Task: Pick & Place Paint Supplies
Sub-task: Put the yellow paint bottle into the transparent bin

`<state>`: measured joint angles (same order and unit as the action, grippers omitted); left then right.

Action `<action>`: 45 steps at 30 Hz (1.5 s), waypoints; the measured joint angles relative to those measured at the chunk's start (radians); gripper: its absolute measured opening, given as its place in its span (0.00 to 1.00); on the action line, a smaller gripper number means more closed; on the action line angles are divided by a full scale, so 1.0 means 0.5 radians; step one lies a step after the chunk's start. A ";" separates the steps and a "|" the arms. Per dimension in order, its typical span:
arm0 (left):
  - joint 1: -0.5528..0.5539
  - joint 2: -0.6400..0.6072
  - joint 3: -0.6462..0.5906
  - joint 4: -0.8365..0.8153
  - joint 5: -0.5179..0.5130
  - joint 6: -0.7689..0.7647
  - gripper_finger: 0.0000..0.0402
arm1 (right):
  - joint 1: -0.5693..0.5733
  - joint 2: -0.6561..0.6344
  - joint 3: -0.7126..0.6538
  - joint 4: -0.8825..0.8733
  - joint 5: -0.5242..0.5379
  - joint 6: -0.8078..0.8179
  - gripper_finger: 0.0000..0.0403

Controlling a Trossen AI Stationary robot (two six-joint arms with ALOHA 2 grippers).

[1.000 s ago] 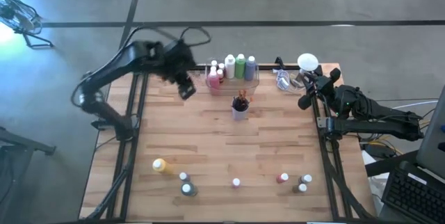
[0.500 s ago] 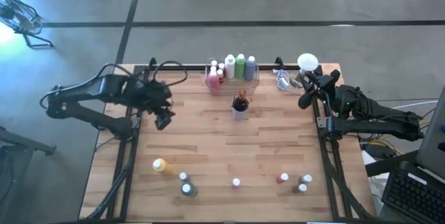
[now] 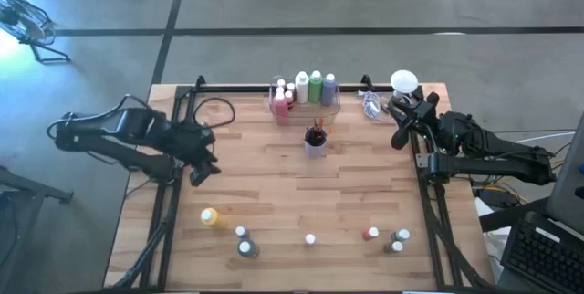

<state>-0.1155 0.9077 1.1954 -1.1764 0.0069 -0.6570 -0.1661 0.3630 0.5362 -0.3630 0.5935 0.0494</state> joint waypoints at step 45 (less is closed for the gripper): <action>-2.127 0.529 -0.152 -0.307 -1.291 -2.344 0.57 | -0.001 0.002 0.000 0.000 0.004 0.003 0.27</action>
<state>-1.1791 1.1724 1.1195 -1.3300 -0.6388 -1.8291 -0.1664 0.3637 0.5362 -0.3629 0.5957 0.0509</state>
